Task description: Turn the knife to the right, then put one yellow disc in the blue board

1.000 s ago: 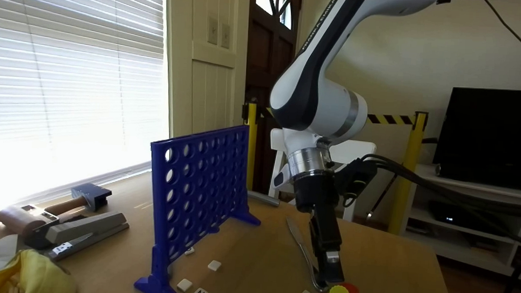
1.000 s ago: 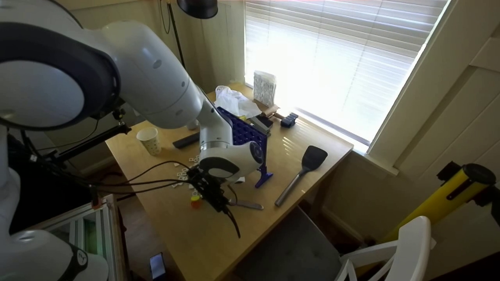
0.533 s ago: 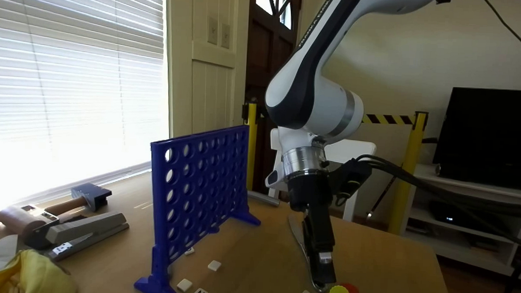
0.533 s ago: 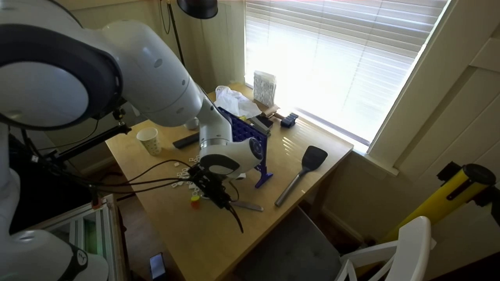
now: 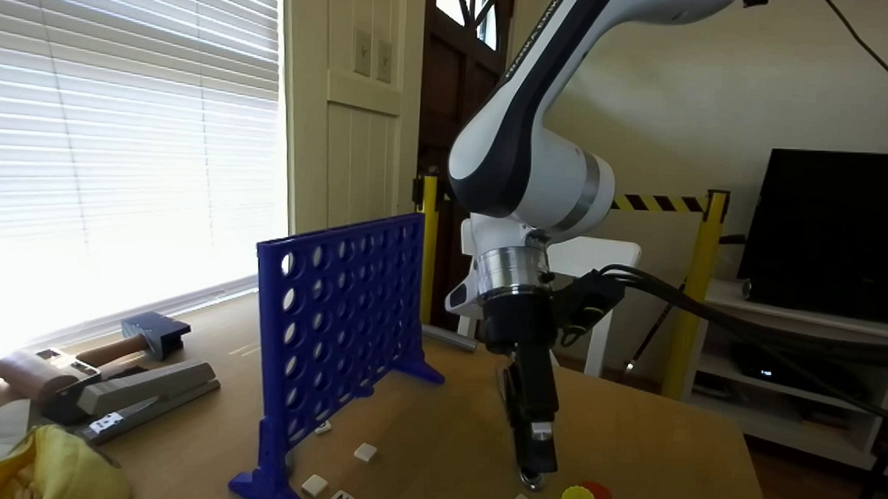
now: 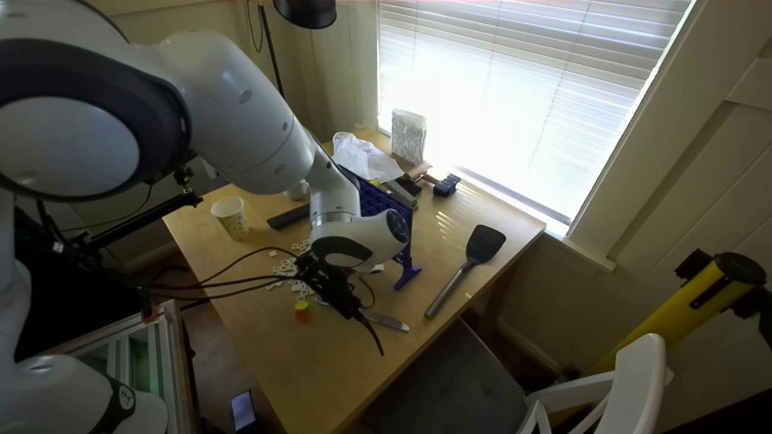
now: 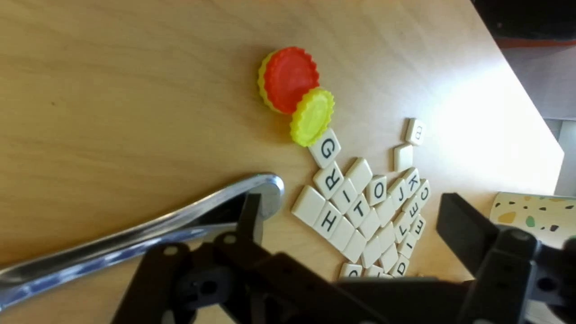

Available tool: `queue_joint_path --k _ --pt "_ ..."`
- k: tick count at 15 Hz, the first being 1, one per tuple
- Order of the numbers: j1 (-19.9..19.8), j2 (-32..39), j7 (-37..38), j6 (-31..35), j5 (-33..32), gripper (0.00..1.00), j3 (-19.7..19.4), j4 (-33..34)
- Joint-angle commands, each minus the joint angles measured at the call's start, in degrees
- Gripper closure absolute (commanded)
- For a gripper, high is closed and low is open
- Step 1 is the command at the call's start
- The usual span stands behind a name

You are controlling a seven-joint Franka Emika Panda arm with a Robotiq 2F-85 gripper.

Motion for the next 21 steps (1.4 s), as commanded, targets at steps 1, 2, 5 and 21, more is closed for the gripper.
queue_joint_path --k 1,2,5,21 --pt "-0.60 0.18 -2.83 3.59 -0.40 0.00 1.22 0.16" --pt "-0.63 0.10 -3.76 4.82 -0.35 0.00 1.53 0.13" --pt "-0.76 -0.64 -4.98 6.92 -0.17 0.00 2.38 -0.45" --pt "-0.35 -3.41 -3.92 -1.52 -1.65 0.00 -0.37 -4.87"
